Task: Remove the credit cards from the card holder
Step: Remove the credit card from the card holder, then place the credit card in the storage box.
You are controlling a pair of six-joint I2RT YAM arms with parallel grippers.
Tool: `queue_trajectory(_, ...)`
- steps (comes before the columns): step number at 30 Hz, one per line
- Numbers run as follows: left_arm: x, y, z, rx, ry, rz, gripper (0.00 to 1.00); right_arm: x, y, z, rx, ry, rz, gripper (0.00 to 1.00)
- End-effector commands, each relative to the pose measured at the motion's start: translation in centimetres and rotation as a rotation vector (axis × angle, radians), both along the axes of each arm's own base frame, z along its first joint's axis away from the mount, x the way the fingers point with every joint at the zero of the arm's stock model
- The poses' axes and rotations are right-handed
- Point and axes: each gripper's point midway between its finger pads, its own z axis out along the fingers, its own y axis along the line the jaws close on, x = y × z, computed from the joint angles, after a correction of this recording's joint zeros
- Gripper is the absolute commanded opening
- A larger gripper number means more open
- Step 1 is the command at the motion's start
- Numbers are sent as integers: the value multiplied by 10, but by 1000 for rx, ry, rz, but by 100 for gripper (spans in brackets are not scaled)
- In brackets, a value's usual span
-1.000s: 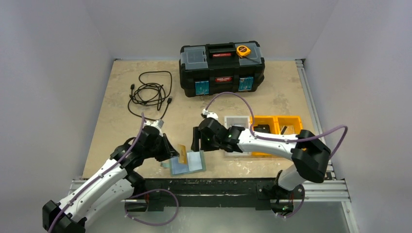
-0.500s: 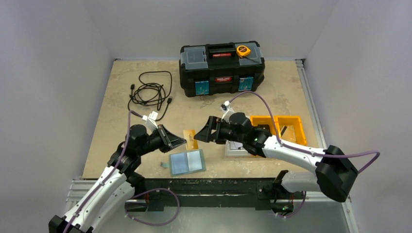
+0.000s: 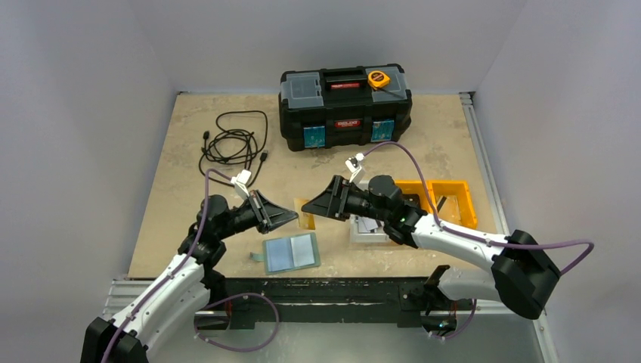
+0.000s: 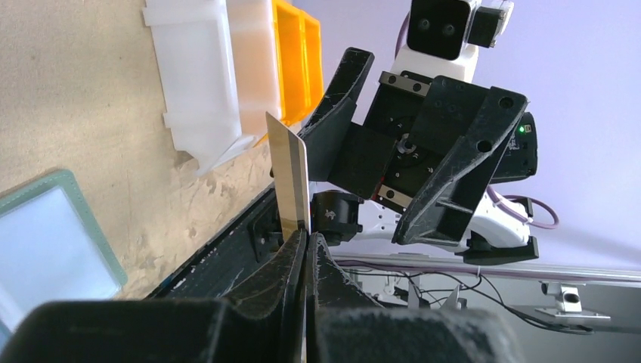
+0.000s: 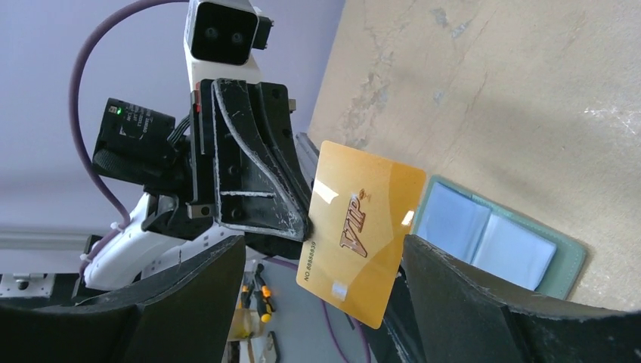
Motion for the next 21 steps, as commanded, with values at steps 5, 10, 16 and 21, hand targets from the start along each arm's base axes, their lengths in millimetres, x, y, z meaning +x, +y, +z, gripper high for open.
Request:
queue_trajectory(5, -2, -2, 15, -39, -61, -27, 0, 2, -5, 11, 20, -23, -6, 76)
queue_trajectory(10, -2, -2, 15, -37, -60, -29, 0, -1, -5, 5, 9, -15, 9, 72)
queue_trajectory(16, -3, -4, 14, -38, -59, -51, 0, -5, 5, 11, 57, -16, 66, 58)
queue_trajectory(21, -5, -7, 14, -38, -57, -76, 0, -9, 12, 9, 76, 13, 116, 19)
